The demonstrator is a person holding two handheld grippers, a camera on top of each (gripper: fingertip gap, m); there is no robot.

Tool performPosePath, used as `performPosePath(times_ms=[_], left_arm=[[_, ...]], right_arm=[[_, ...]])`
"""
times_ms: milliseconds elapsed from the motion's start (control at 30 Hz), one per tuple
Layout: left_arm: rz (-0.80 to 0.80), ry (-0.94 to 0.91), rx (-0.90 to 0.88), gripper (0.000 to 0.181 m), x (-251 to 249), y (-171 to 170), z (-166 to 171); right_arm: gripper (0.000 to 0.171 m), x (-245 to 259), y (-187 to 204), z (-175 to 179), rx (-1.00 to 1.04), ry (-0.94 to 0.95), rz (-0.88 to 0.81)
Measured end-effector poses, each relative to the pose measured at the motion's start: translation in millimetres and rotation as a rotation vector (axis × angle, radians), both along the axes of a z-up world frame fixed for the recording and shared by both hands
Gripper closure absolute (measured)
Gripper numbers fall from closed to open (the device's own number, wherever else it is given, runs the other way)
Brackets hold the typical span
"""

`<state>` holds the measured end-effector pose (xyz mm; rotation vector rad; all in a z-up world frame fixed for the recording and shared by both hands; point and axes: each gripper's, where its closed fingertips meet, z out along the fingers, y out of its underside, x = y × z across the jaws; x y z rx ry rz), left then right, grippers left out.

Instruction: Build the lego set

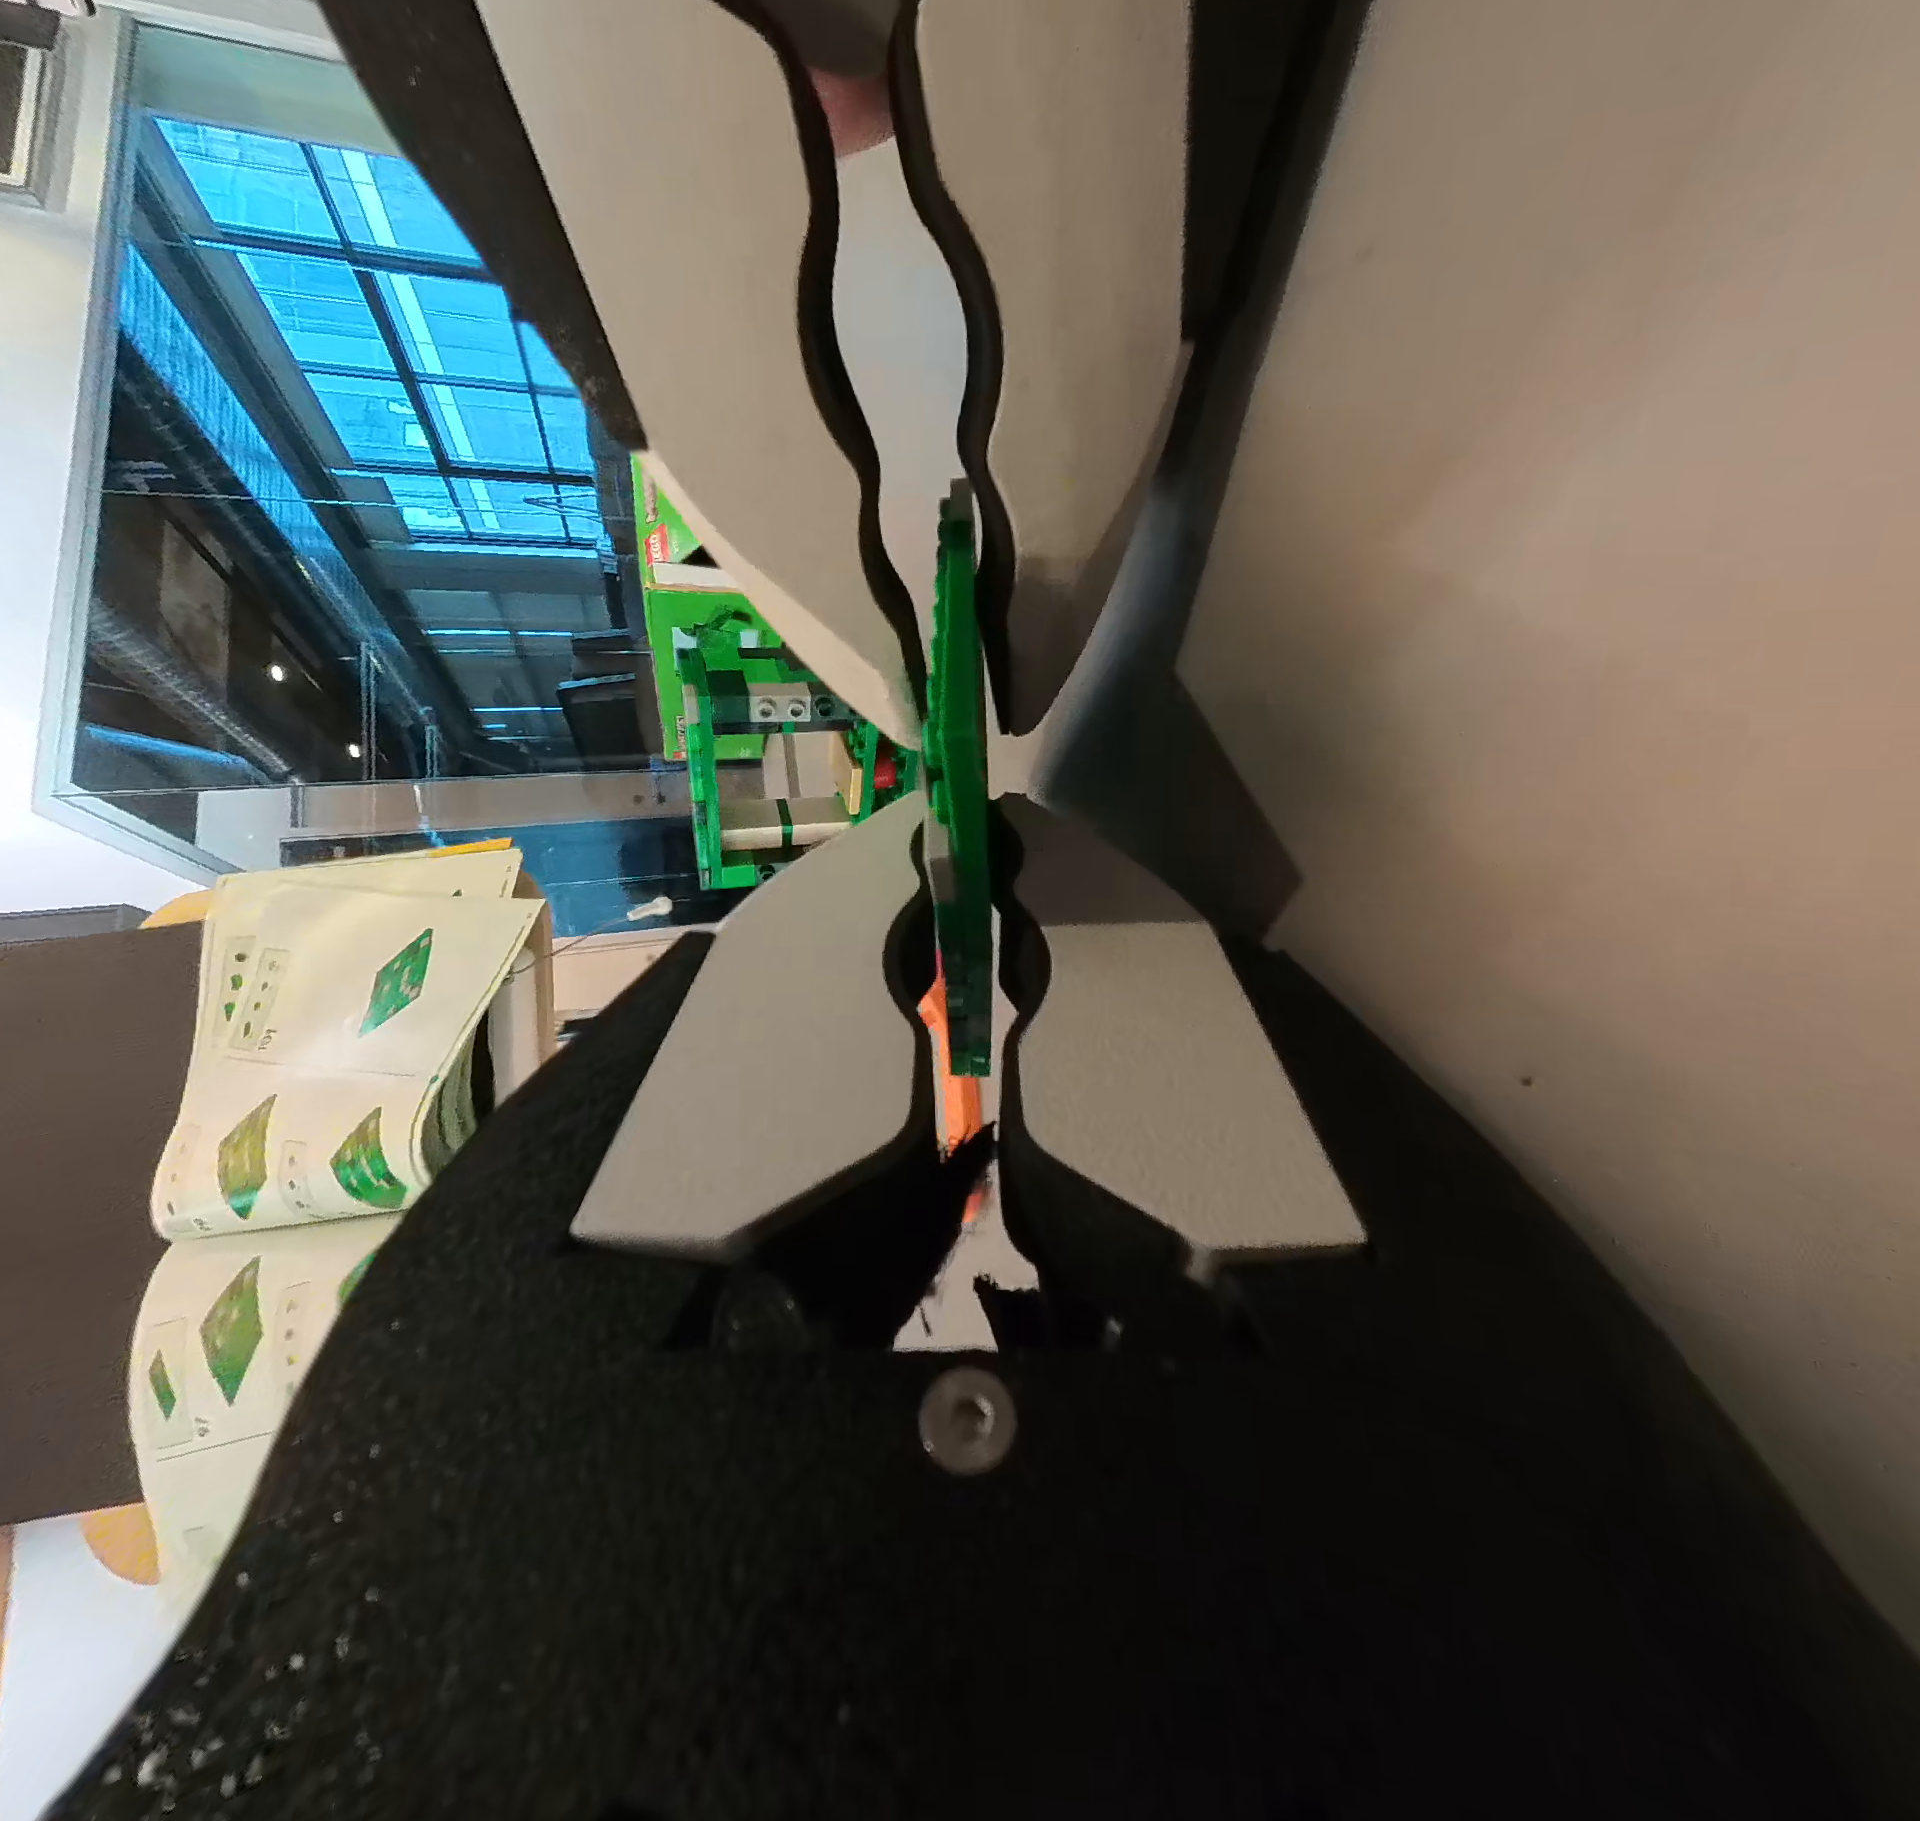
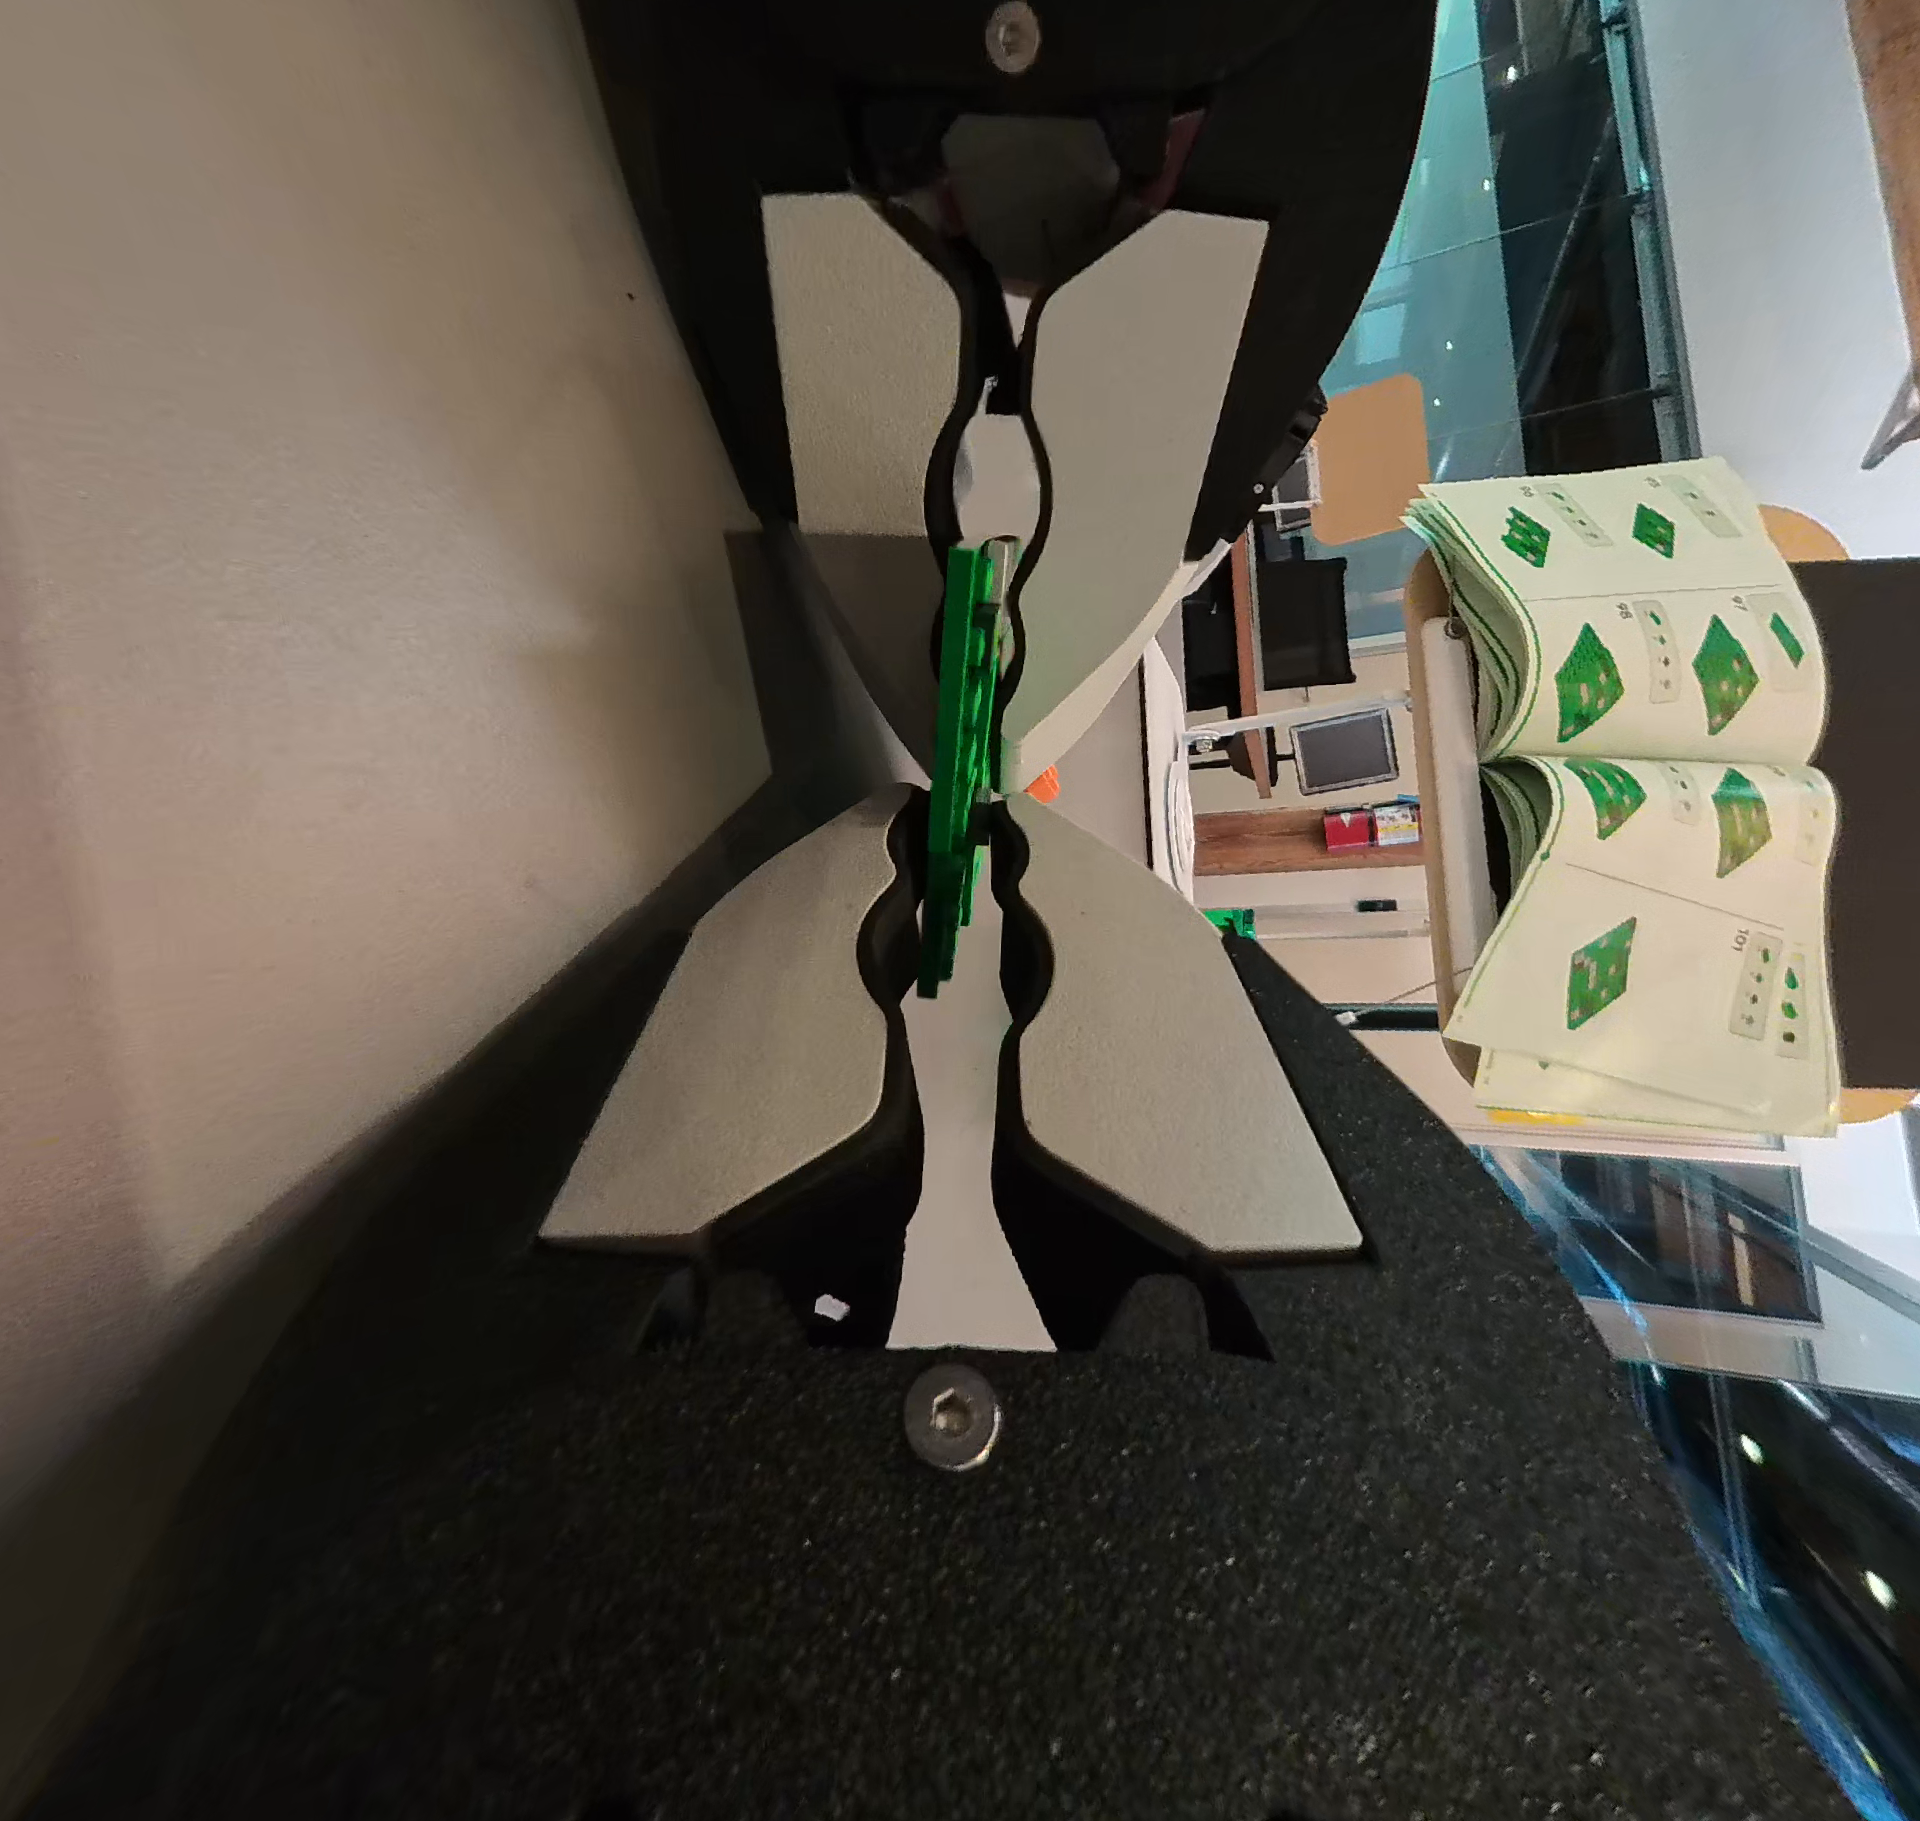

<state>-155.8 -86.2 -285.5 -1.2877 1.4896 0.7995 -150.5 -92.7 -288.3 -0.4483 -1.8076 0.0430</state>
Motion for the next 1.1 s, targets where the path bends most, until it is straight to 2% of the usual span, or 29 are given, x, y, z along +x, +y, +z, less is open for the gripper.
performPosePath(times_ms=[400, 567, 633, 700, 733, 800, 967, 1100], left_arm=[[0.01, 0.007, -0.022, 0.175, 1, -1, -4], [0.023, 0.022, -0.029, 0.174, 1, -1, -6], [0.025, 0.003, -0.013, 0.174, 0, -1, -4], [0.024, 0.015, 0.039, 0.176, -2, 1, 0], [0.031, 0.05, 0.071, 0.175, -4, 2, 1], [0.047, 0.109, 0.137, 0.175, -11, 3, 4], [0.109, 0.112, 0.162, 0.175, -29, 2, 8], [0.117, 0.086, 0.157, 0.175, -37, 1, 9]], right_arm=[[0.164, 1, 1, -1, 0.118, -0.025, -0.013], [0.165, 1, 1, -2, 0.072, -0.04, -0.004], [0.165, 0, 1, 0, -0.016, -0.009, 0.004], [0.15, -1, 3, 7, -0.14, 0.029, 0.015], [0.13, -1, 6, 10, -0.166, 0.047, 0.01], [0.116, 1, 10, 16, -0.203, 0.08, 0.027], [0.113, 7, -7, 22, -0.156, 0.129, 0.19], [0.114, 4, -4, 24, -0.197, 0.14, 0.172]])
